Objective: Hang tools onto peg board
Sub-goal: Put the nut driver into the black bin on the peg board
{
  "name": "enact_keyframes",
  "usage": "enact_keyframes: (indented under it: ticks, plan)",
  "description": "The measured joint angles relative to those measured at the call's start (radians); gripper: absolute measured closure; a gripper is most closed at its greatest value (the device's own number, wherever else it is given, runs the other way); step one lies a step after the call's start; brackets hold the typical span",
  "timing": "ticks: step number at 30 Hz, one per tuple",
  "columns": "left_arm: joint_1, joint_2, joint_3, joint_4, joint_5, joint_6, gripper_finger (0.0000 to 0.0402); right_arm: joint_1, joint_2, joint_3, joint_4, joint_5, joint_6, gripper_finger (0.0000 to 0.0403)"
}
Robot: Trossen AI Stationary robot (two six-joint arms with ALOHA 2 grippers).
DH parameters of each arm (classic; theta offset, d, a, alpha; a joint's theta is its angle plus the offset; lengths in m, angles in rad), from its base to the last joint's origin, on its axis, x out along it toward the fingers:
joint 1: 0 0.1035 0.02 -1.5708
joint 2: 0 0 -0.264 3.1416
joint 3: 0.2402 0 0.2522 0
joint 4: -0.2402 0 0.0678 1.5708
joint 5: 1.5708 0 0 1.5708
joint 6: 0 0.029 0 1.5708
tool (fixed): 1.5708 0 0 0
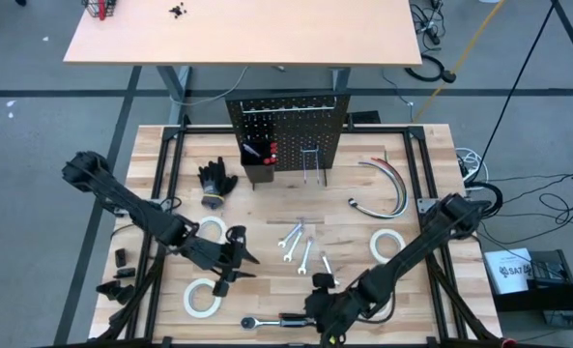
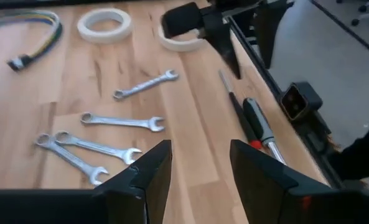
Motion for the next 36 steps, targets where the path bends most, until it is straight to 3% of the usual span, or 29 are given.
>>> enact_keyframes:
  ticks: [10,22,26,32,36]
  plan:
    - [0.037,0.033,0.000,0.204,-0.013,-0.032,0.0236,0.012,0.057,0.000,-0.044,0.003,-0.054,0.0236]
    - [0.047,0.033,0.000,0.227,-0.020,-0.084,0.0236,0.017,0.156,0.003,-0.049,0.036,-0.051,0.0262]
    - [0.047,0.033,0.000,0.227,-0.023,-0.084,0.0236,0.017,0.171,0.005,-0.075,0.063,-0.038,0.0295]
    - [0.047,0.033,0.000,0.226,-0.024,-0.085,0.0236,0.003,0.174,0.005,-0.127,0.117,-0.030,0.0385]
    - [0.047,0.033,0.000,0.227,-0.024,-0.086,0.0236,-0.017,0.173,0.005,-0.131,0.114,-0.009,0.0387]
